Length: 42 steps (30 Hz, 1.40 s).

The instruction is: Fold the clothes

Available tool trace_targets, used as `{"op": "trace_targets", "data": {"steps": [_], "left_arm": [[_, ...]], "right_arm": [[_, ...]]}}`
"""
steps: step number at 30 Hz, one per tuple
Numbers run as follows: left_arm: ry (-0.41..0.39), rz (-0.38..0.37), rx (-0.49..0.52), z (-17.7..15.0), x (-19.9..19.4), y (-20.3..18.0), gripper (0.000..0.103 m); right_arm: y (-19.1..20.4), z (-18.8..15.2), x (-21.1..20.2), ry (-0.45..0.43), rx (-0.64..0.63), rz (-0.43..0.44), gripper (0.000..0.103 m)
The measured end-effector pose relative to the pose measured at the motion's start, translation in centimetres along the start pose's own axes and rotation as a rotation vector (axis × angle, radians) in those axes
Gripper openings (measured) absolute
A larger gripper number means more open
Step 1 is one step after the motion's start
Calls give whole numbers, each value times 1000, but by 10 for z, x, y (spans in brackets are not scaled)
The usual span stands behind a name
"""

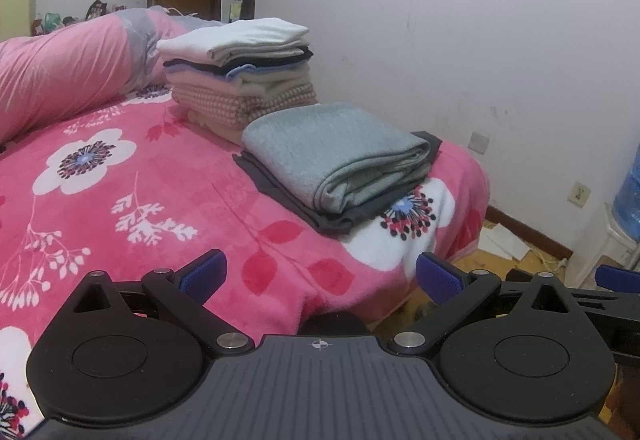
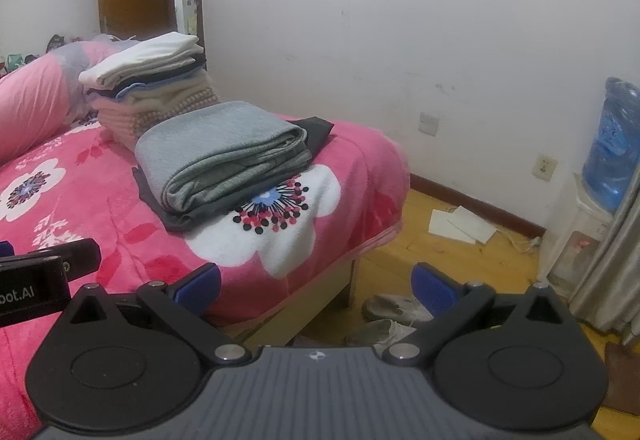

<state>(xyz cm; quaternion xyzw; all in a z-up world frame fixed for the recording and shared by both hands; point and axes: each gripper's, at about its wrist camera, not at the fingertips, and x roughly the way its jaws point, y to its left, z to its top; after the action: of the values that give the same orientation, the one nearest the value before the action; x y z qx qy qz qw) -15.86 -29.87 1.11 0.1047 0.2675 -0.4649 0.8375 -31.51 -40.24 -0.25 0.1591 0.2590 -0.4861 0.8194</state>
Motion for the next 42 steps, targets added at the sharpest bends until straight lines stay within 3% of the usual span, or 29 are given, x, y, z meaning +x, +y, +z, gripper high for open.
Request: {"op": "trace_targets", "data": {"steps": [42], "left_arm": [[1,11,-17,0,0,0,102]], "right_arm": [[1,1,-1,-6,-17,-19,103]]}}
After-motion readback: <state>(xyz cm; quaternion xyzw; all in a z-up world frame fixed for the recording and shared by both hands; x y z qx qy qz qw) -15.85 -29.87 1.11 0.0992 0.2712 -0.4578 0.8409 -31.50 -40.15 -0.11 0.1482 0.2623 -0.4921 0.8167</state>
